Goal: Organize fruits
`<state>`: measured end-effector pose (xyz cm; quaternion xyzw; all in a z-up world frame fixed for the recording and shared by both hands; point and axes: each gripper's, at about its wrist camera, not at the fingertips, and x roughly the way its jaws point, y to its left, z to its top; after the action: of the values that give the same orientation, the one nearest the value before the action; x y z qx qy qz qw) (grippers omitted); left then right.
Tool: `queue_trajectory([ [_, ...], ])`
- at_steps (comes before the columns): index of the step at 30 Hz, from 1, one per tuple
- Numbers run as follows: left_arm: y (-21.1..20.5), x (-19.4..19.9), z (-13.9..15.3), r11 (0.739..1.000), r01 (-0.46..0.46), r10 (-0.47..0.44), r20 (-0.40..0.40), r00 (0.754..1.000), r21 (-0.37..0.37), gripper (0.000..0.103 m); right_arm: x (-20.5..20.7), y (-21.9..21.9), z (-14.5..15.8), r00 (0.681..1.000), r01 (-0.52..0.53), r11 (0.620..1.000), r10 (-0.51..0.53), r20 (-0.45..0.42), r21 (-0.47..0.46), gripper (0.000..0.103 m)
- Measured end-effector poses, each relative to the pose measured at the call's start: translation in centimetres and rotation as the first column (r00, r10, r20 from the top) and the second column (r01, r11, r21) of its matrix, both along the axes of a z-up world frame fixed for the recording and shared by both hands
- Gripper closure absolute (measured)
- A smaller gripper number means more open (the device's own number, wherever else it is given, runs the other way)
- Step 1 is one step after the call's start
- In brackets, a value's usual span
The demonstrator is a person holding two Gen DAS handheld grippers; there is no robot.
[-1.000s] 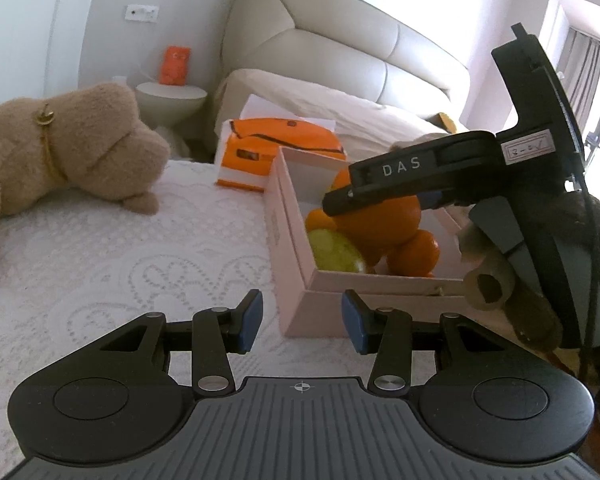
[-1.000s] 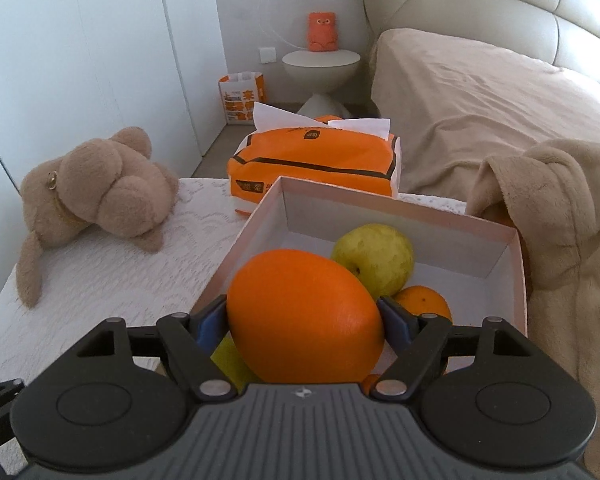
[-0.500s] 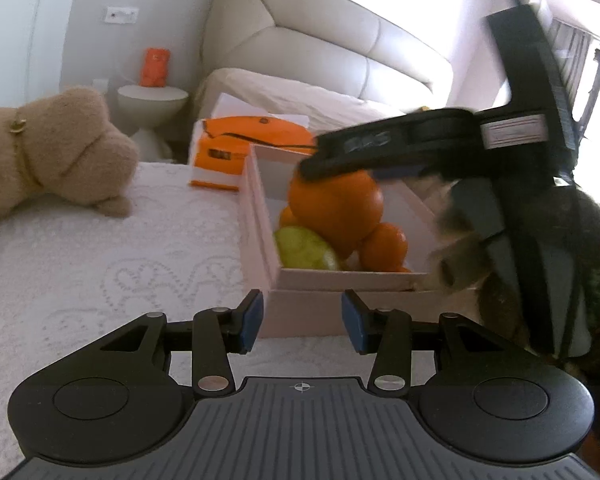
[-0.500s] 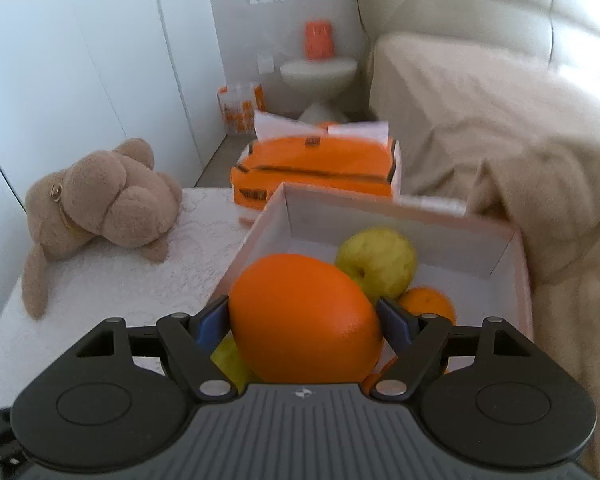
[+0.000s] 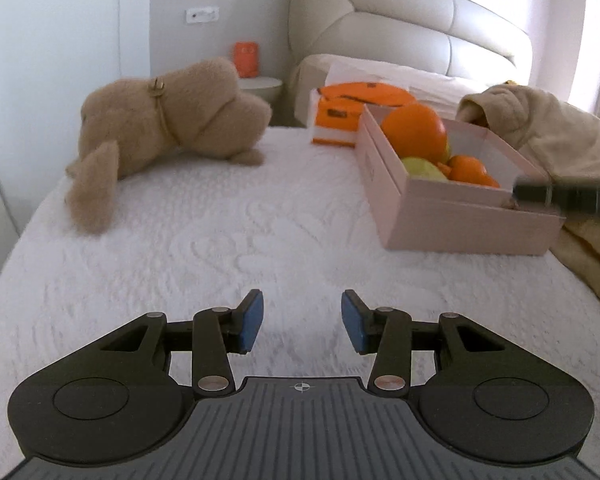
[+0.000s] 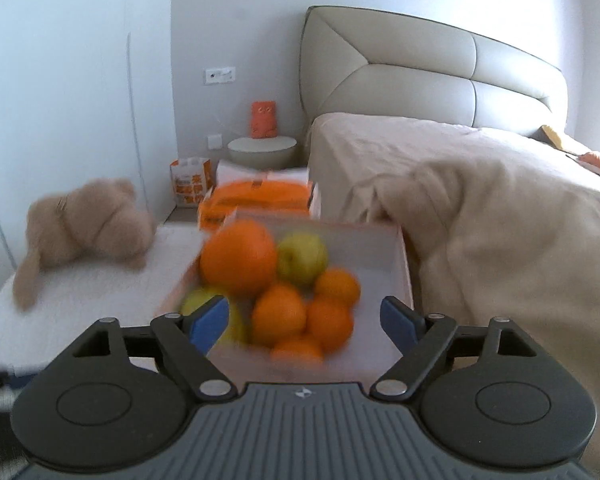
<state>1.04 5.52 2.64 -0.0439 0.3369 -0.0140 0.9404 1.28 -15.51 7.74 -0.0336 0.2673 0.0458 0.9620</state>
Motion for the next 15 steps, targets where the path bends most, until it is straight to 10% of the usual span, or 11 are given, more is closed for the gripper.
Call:
queue_trajectory([
  [15, -3.3, -0.8, -1.7, 0.994, -0.035, 0.032, 0.032, 0.999, 0.108, 0.051, -1.1, 1.6, -7.1, 0.985, -0.005, 1.0, 0.009, -0.173, 0.025, 0.009],
])
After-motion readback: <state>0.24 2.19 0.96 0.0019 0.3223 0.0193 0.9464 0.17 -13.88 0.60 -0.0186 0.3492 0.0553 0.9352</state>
